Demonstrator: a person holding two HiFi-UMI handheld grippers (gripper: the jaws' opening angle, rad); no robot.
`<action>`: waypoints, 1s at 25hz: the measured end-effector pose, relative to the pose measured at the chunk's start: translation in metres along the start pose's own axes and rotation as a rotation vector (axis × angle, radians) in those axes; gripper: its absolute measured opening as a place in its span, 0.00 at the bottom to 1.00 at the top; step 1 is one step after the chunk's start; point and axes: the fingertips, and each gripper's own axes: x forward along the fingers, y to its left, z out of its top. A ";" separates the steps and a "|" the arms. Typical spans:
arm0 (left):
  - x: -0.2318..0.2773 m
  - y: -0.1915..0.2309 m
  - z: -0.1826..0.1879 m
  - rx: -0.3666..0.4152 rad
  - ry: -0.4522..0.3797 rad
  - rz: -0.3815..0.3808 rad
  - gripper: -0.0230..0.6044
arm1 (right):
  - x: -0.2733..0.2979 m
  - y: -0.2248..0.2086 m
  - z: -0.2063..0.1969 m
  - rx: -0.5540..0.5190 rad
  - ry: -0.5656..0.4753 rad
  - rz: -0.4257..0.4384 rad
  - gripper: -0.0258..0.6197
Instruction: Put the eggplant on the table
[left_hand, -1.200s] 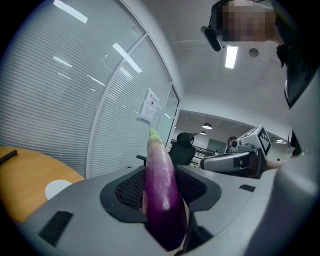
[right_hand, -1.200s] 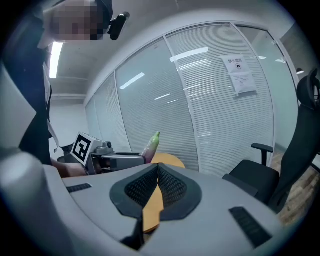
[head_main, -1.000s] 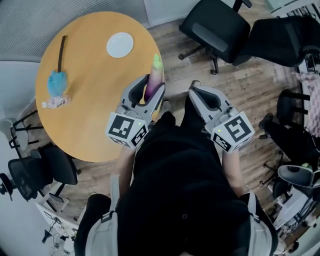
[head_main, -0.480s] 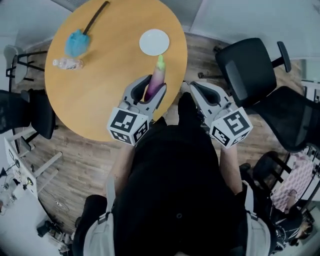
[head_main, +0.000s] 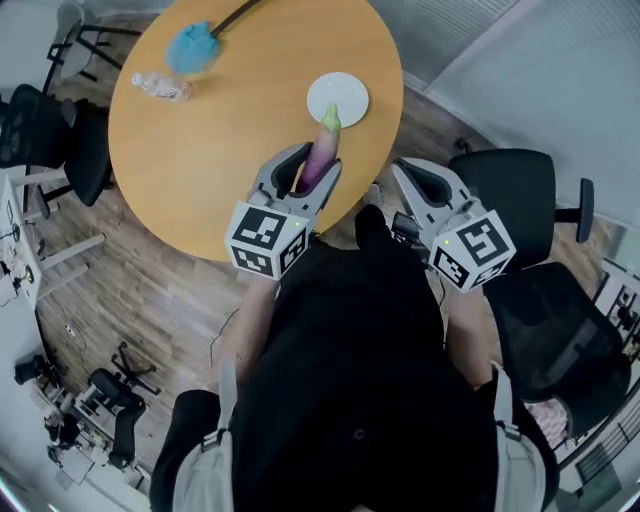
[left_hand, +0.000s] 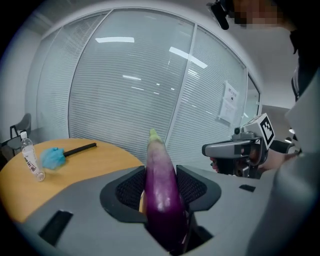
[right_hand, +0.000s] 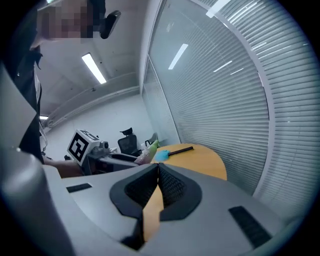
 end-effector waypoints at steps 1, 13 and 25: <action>0.006 0.003 -0.001 -0.008 0.004 0.016 0.37 | 0.002 -0.005 -0.001 0.000 0.010 0.012 0.07; 0.076 0.038 -0.026 0.020 0.121 0.181 0.37 | 0.014 -0.022 -0.011 -0.038 0.116 0.164 0.07; 0.146 0.085 -0.073 0.182 0.301 0.224 0.37 | 0.033 -0.024 -0.016 -0.041 0.147 0.196 0.07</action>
